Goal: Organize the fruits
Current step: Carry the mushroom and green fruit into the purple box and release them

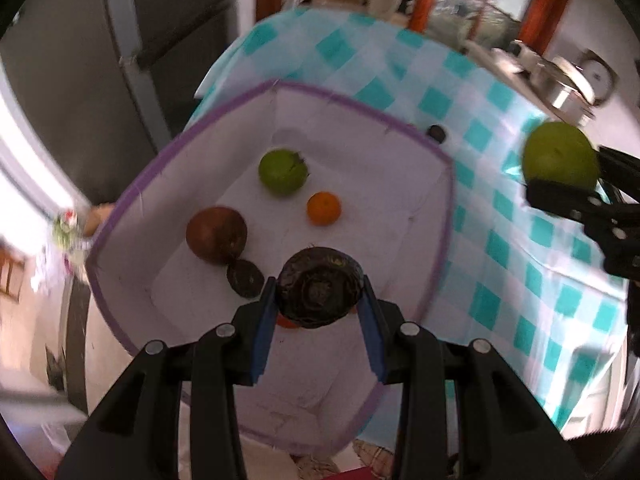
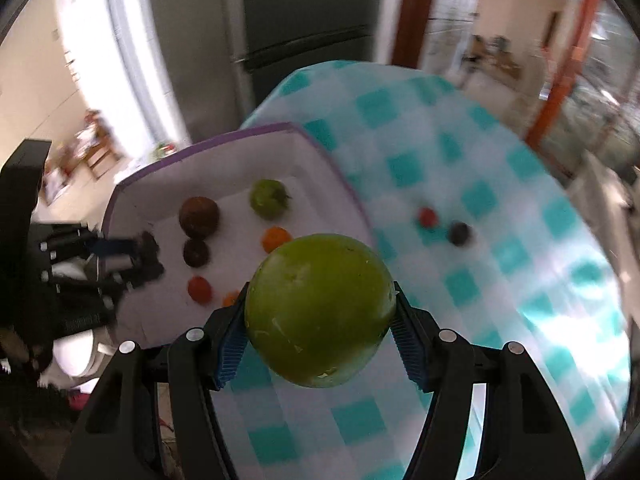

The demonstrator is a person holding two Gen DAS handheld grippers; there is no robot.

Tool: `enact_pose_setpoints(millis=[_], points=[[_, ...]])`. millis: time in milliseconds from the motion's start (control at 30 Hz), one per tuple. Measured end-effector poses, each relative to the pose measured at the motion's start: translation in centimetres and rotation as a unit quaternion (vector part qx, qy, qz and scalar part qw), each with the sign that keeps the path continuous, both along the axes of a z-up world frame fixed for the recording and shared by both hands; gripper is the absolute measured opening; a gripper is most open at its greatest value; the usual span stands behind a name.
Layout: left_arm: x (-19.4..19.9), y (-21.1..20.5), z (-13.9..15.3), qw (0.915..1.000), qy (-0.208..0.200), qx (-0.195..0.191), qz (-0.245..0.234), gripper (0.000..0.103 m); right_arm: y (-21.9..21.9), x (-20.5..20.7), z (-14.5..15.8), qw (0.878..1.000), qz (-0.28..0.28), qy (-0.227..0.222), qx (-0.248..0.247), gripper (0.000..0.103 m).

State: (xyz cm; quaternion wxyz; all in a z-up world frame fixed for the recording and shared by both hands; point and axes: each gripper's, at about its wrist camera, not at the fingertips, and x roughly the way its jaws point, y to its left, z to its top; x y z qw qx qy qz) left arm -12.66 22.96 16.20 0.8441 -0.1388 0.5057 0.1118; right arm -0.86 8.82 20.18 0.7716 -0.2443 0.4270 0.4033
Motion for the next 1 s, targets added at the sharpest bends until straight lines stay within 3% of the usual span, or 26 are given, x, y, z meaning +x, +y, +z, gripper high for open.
enact_pose_setpoints(millis=[167,333,567,667,800,833,1000], points=[[2.2,1.6,-2.9,0.9981,0.047,-0.010,0.038,0.039,6.3,2.9,-3.5,0.998,0.059,0.036,-0.012,0.063],[4.7,2.8,-5.3,0.9947,0.080,-0.004,0.064,0.039,11.8,4.8,-7.7,0.992,0.091,0.071,-0.056,0.063],[8.8,2.7,-8.3,0.9925,0.109,-0.001,0.055,0.040,15.6,8.4,-12.8,0.983,0.051,0.148,-0.093,0.063],[9.7,3.4,-9.9,0.9893,0.127,-0.018,0.069,0.040,16.1,9.1,-14.8,0.977,0.036,0.166,-0.126,0.063],[9.7,4.6,-11.0,0.9851,0.137,-0.045,0.093,0.041,16.4,9.3,-14.8,0.977,0.032,0.165,-0.128,0.064],[9.6,4.8,-11.2,0.9843,0.138,-0.052,0.097,0.042,16.6,9.3,-14.9,0.977,0.032,0.162,-0.134,0.064],[9.1,5.3,-11.2,0.9832,0.127,-0.076,0.106,0.074,16.7,8.7,-15.1,0.977,0.027,0.147,-0.151,0.065]])
